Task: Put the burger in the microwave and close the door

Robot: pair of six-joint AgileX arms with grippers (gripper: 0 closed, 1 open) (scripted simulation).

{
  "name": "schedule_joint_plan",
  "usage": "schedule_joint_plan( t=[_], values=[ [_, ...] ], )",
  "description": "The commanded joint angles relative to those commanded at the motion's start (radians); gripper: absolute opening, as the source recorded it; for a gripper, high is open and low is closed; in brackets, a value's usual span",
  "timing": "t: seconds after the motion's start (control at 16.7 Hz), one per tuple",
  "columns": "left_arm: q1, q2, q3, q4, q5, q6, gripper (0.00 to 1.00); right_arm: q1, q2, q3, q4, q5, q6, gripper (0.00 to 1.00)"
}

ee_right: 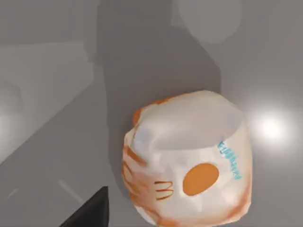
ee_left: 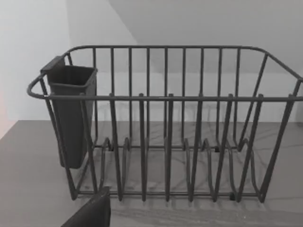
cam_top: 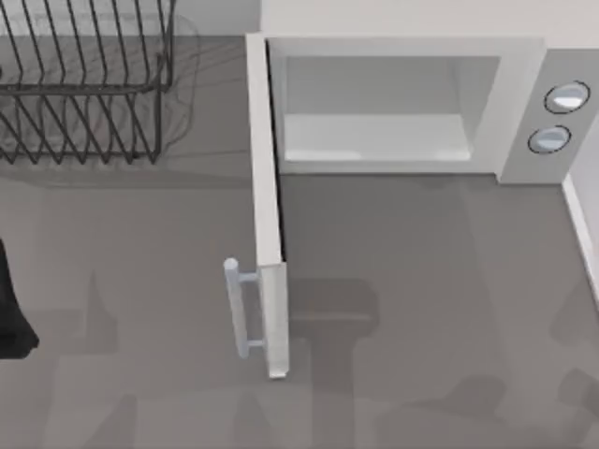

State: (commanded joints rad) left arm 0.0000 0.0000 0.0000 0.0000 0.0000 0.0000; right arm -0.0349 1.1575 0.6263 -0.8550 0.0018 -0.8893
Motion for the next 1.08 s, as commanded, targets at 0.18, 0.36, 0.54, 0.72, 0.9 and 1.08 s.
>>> schedule_joint_plan(
  t=[0.18,0.36,0.54,0.72,0.9,1.08],
  values=[
    [0.0,0.0,0.0,0.0,0.0,0.0,1.0,-0.004,0.122,0.08,-0.104,-0.001,-0.106,1.0],
    [0.0,0.0,0.0,0.0,0.0,0.0,1.0,-0.006,0.157,0.11,-0.139,0.0,-0.142,1.0],
    [0.0,0.0,0.0,0.0,0.0,0.0,1.0,-0.006,0.157,0.11,-0.139,0.0,-0.142,1.0],
    [0.0,0.0,0.0,0.0,0.0,0.0,1.0,-0.003,0.163,0.097,-0.121,0.0,-0.14,1.0],
    [0.0,0.0,0.0,0.0,0.0,0.0,1.0,-0.003,0.213,0.046,-0.02,0.0,-0.137,1.0],
    [0.0,0.0,0.0,0.0,0.0,0.0,1.0,-0.003,0.289,-0.027,0.139,-0.001,-0.136,1.0]
  ],
)
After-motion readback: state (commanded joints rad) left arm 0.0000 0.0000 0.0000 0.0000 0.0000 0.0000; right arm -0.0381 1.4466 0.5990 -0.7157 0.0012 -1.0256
